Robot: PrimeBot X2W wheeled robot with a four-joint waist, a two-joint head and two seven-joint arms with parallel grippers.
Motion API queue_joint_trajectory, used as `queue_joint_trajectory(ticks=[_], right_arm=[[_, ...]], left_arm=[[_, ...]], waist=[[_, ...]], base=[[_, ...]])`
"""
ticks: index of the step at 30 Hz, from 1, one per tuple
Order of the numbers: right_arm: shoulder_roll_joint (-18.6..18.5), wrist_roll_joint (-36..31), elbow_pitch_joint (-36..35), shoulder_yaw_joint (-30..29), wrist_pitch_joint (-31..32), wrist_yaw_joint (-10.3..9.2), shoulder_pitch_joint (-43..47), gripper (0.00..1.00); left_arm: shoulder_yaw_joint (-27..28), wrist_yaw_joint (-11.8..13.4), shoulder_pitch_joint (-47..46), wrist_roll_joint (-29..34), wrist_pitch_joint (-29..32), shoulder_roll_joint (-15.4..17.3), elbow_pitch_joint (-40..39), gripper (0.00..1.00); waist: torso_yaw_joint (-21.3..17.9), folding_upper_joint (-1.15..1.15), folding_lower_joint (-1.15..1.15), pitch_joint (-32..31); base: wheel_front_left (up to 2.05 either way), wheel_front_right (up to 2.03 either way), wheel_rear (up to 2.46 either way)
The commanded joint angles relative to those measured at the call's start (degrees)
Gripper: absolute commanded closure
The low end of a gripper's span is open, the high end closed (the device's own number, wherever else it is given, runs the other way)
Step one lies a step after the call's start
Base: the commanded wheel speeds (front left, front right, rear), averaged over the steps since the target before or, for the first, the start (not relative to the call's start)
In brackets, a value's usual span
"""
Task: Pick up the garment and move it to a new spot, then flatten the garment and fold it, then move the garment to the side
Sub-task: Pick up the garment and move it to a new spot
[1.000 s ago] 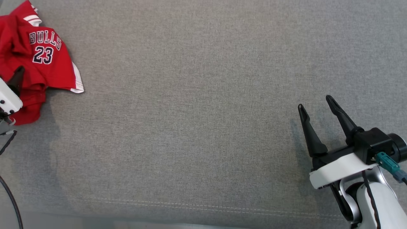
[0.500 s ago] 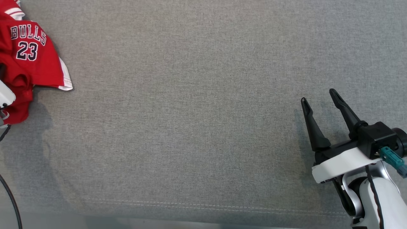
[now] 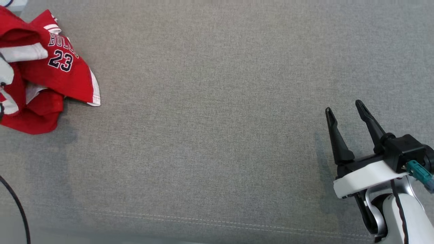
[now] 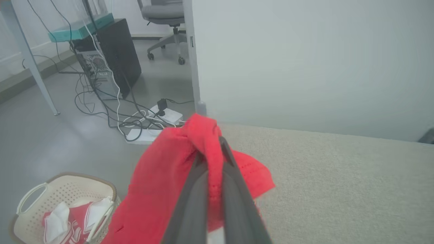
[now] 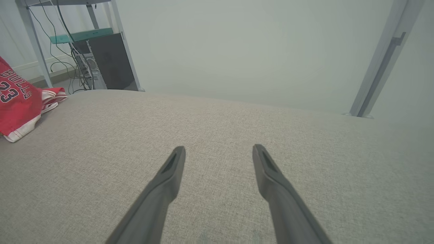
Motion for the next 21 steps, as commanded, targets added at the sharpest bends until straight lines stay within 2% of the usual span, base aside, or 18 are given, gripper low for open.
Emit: queue_joint_trajectory(ticks=[1,5,10,15,21], right_arm=[[0.3,0.3,-1.2,1.0,-0.8,0.25,0.8,0.0],[1.1,0.8,-0.5,-0.4,-1.7,0.25,1.8,0.0],[1.8,1.0,0.0,-1.6,-2.4,0.25,2.4,0.0],[2.3,1.2,0.0,-2.2,-3.1,0.25,2.4,0.0],[2.5,1.3,0.1,-2.7,-3.6,0.25,2.7,0.0]], left_arm=[[1.0,-0.4,-1.1,1.0,-1.0,3.4,-1.9,1.0],[-0.7,0.5,2.1,1.9,-4.0,-0.2,-8.8,1.0],[-4.1,3.3,8.5,2.7,-4.3,-5.8,-20.6,1.0],[-7.5,6.3,14.8,2.2,-2.4,-11.0,-31.5,1.0],[-12.1,7.3,17.6,2.3,0.9,-15.4,-36.7,1.0]], waist=[[0.2,0.0,0.0,-1.0],[0.2,0.0,0.0,-2.9],[-1.2,0.0,0.0,-4.2],[-4.6,0.0,0.0,-4.1],[-10.7,0.0,0.0,-3.2]], base=[[0.0,0.0,0.0],[0.0,0.0,0.0],[0.0,0.0,0.0],[0.0,0.0,0.0],[0.0,0.0,0.0]])
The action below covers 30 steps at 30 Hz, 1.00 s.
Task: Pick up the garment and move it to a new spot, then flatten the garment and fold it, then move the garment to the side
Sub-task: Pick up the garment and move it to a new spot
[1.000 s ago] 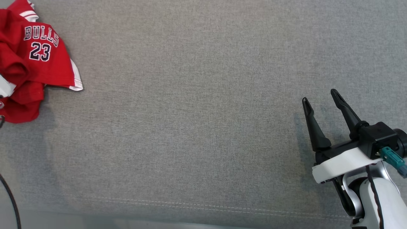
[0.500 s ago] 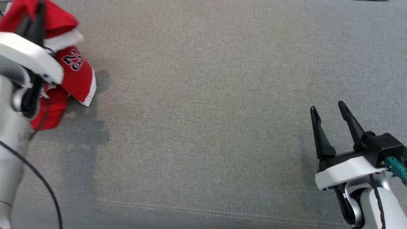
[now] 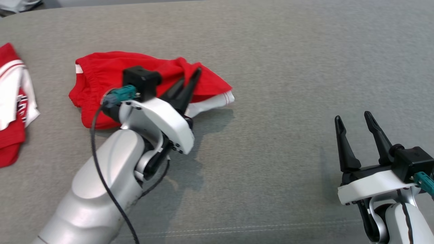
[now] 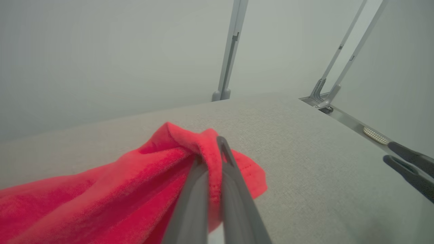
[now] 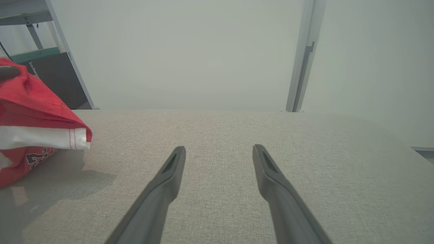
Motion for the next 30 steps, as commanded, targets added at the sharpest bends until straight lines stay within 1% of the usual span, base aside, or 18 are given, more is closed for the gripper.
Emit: queue_joint_trajectory(ticks=[1,8,11,13,14,18,21,22,23,27,30], right_arm=[[0.2,0.6,-1.4,0.8,-1.0,0.25,-0.2,0.0],[0.2,3.3,-0.3,1.4,-2.9,0.25,-0.7,0.0],[0.2,4.7,0.7,2.3,-3.8,0.25,-0.8,0.0],[0.2,5.5,1.4,3.0,-4.4,0.25,-0.9,0.0],[0.2,5.5,1.4,3.0,-4.4,0.25,-0.9,0.0],[0.3,7.0,2.9,4.4,-5.4,0.25,-1.5,0.0],[0.3,7.5,4.0,4.8,-5.9,0.25,-1.9,0.0],[0.3,7.6,4.3,4.9,-6.1,0.25,-2.0,0.0],[0.3,7.7,4.6,4.9,-6.2,0.25,-2.1,0.0],[0.3,7.5,5.5,4.4,-6.5,0.25,-2.5,0.0],[0.3,6.8,5.6,3.8,-6.6,0.25,-2.6,0.0]], left_arm=[[0.7,0.1,-1.6,0.0,0.9,0.4,-2.3,1.0],[-3.9,-1.3,-4.3,1.3,4.0,-3.5,-2.0,1.0],[-5.2,-1.6,-5.0,1.6,4.8,-4.6,-1.3,1.0],[-5.6,-1.4,-5.4,1.9,5.3,-4.7,-0.6,1.0],[-5.6,-1.4,-5.4,1.9,5.3,-4.7,-0.6,1.0],[-5.8,-1.3,-5.5,1.8,6.2,-4.0,1.2,1.0],[-6.0,-1.4,-5.2,1.5,6.6,-3.9,2.8,1.0],[-6.3,-1.6,-5.1,1.5,6.7,-3.9,3.3,0.75],[-6.4,-1.7,-5.0,1.5,6.4,-4.0,3.5,0.0],[-7.2,-2.1,-4.5,2.3,4.4,-4.4,2.8,0.0],[-7.8,-2.1,-3.9,3.3,2.9,-4.0,0.3,0.0]], waist=[[-4.0,0.0,0.0,1.0],[-12.6,0.0,0.0,3.4],[-16.5,0.0,0.0,4.5],[-18.7,0.0,0.0,5.2],[-18.7,0.0,0.0,5.2],[-21.8,0.0,0.0,6.4],[-22.4,0.0,0.0,6.6],[-22.4,0.0,0.0,6.6],[-22.3,0.0,0.0,6.6],[-20.8,0.0,0.0,5.8],[-18.8,0.0,0.0,4.7]], base=[[0.0,0.0,0.0],[0.0,0.0,0.0],[0.0,0.0,0.0],[0.0,0.0,0.0],[0.0,0.0,0.0],[0.0,0.0,0.0],[0.0,0.0,0.0],[0.0,0.0,0.0],[0.0,0.0,0.0],[0.0,0.0,0.0],[0.0,0.0,0.0]])
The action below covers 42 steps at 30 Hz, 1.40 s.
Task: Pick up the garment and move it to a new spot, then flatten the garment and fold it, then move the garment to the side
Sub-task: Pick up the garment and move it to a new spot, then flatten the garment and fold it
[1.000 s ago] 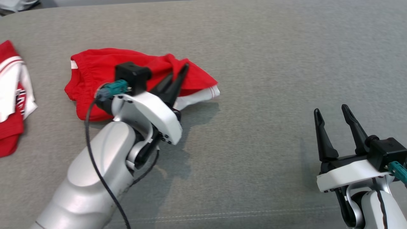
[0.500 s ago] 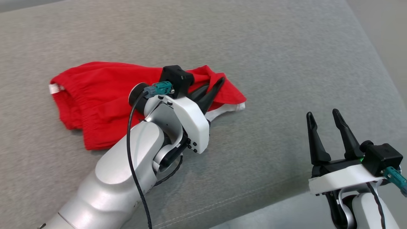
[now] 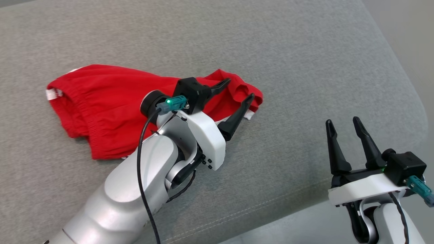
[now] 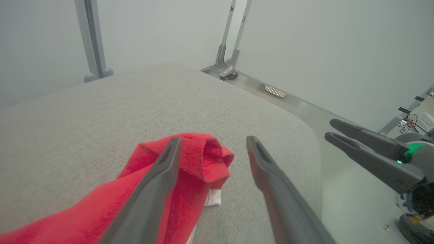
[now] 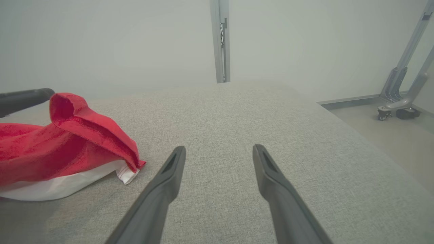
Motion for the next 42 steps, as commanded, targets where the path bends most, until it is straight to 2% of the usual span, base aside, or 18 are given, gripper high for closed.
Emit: queue_joint_trajectory(ticks=[1,4,7,14,19,23,25,29,35,42], right_arm=[[-0.5,-0.8,-1.1,0.4,-1.0,0.25,-1.1,0.0],[-0.5,-1.8,-1.3,-0.4,-1.0,0.25,-1.0,0.0],[-0.5,-3.0,-1.4,-1.2,-0.6,0.25,-0.8,0.0],[-0.5,-5.6,-2.7,-3.2,1.1,0.25,0.5,0.0],[-0.5,-6.7,-4.0,-4.0,2.1,0.25,1.8,0.0],[-0.5,-7.3,-4.6,-4.3,2.9,0.25,3.0,0.0],[-0.5,-7.4,-4.7,-4.3,3.0,0.25,3.6,0.0],[-0.5,-7.4,-4.7,-4.2,3.3,0.25,4.6,0.0],[-0.5,-7.0,-4.5,-4.1,3.4,0.25,6.7,0.0],[-0.5,-6.9,-3.3,-3.9,3.5,0.25,9.4,0.0]], left_arm=[[1.7,0.4,-0.3,1.0,-1.6,1.6,-3.9,0.0],[2.8,2.4,1.6,1.7,-3.3,3.7,-7.8,0.0],[4.9,5.4,3.9,2.5,-5.0,6.8,-11.7,0.0],[13.4,14.4,12.3,2.5,-9.6,15.4,-18.6,0.0],[20.8,19.6,20.3,0.9,-13.6,21.0,-22.3,0.0],[25.5,22.6,27.2,-0.8,-15.6,22.9,-24.9,0.0],[27.5,23.0,30.4,-1.6,-16.3,23.4,-26.0,0.0],[29.9,22.2,34.6,-2.2,-17.1,23.4,-27.3,0.0],[34.9,15.7,40.5,-1.5,-17.5,20.9,-25.8,0.0],[38.3,11.3,45.5,4.5,-17.5,16.8,-23.6,0.0]], waist=[[2.7,0.0,0.0,-1.7],[5.5,0.0,0.0,-3.0],[8.8,0.0,0.0,-4.3],[15.8,0.0,0.0,-7.2],[18.7,0.0,0.0,-9.3],[20.2,0.0,0.0,-11.2],[20.6,0.0,0.0,-12.1],[21.1,0.0,0.0,-13.4],[21.5,0.0,0.0,-15.8],[21.3,0.0,0.0,-18.7]], base=[[0.0,0.0,0.0],[0.0,0.0,0.0],[0.0,0.0,0.0],[0.0,0.0,0.0],[0.0,0.0,0.0],[0.0,0.0,0.0],[0.0,0.0,0.0],[0.0,0.0,0.0],[0.0,0.0,0.0],[0.0,0.0,0.0]])
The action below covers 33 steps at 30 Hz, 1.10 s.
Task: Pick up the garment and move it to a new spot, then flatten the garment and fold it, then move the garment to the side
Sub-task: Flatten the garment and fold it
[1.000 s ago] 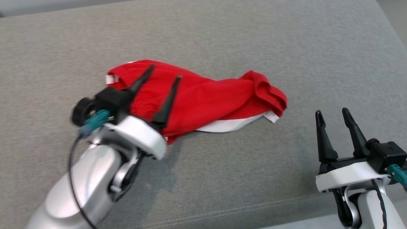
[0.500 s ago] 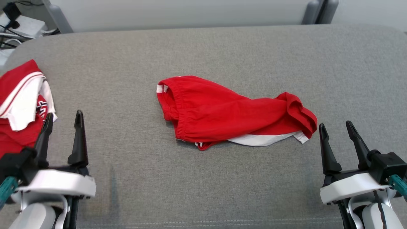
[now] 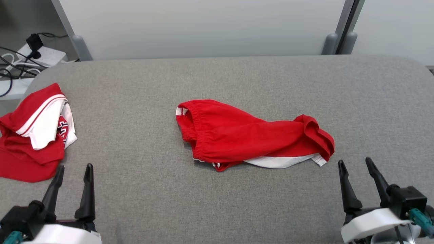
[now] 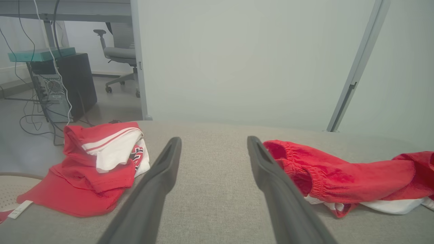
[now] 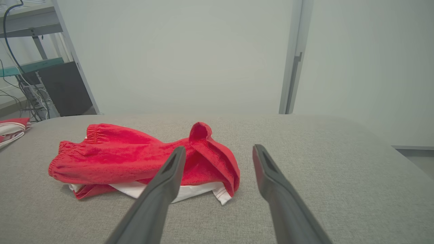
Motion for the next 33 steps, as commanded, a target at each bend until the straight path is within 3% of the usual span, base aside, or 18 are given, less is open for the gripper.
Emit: queue_joint_trajectory(ticks=[1,10,33], right_arm=[[-0.5,0.2,-1.0,1.1,0.2,0.25,0.1,0.0],[-0.5,0.8,-2.1,0.5,0.3,0.25,4.2,0.0],[-0.5,1.5,-5.9,1.7,1.6,0.25,6.2,0.0]], left_arm=[[3.0,-0.6,-0.9,1.4,-0.5,0.8,-0.8,0.0],[2.7,-2.6,3.1,4.4,-0.5,-1.4,-0.8,0.0],[1.0,-2.3,2.2,3.7,1.5,-1.5,-0.3,0.0]], waist=[[0.0,0.0,0.0,-1.2],[-0.6,0.0,0.0,-3.9],[-2.2,0.0,0.0,-3.8]], base=[[0.0,0.0,0.0],[0.0,0.0,0.0],[0.0,0.0,0.0]])
